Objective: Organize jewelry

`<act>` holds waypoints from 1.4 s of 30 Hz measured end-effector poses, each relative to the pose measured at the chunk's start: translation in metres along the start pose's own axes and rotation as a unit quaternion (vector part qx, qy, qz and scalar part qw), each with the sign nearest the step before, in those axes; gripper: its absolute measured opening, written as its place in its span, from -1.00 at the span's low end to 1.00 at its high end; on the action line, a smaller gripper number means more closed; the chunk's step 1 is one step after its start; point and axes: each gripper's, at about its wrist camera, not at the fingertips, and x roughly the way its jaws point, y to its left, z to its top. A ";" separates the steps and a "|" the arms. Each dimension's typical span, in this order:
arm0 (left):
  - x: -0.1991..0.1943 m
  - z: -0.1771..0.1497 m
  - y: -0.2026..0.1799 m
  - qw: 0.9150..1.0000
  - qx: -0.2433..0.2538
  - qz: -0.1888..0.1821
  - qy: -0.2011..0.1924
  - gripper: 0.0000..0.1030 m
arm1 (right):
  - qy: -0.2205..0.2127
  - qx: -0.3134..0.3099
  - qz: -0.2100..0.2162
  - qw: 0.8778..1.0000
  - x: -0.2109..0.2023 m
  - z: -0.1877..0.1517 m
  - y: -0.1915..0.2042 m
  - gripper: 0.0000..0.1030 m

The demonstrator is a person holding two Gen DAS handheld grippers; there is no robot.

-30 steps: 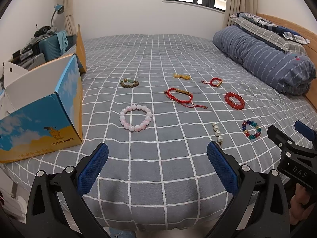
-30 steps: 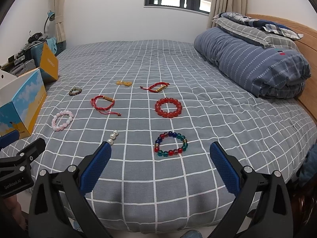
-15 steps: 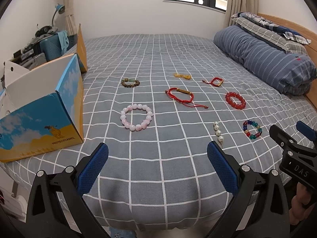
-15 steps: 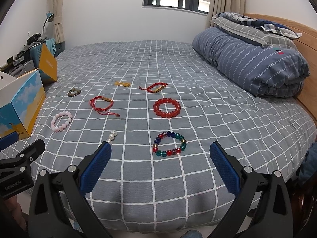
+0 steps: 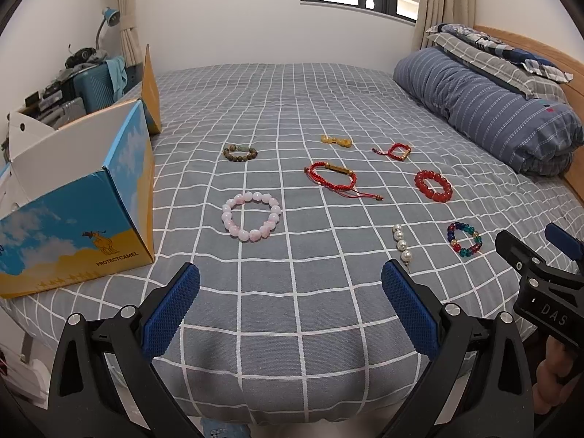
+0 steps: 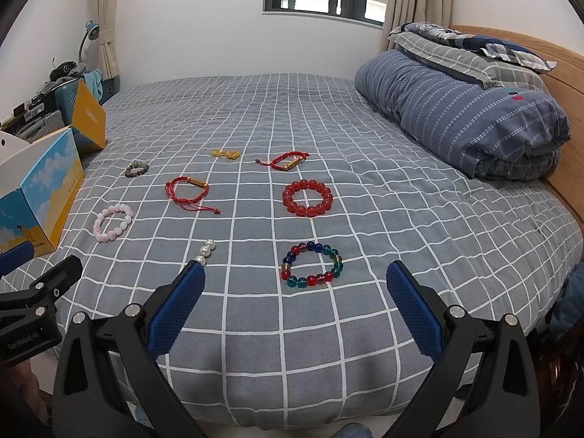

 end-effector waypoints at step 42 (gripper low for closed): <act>0.001 0.060 0.004 1.000 0.000 0.008 0.014 0.89 | -0.004 0.011 0.002 1.000 -0.003 0.061 0.003 0.86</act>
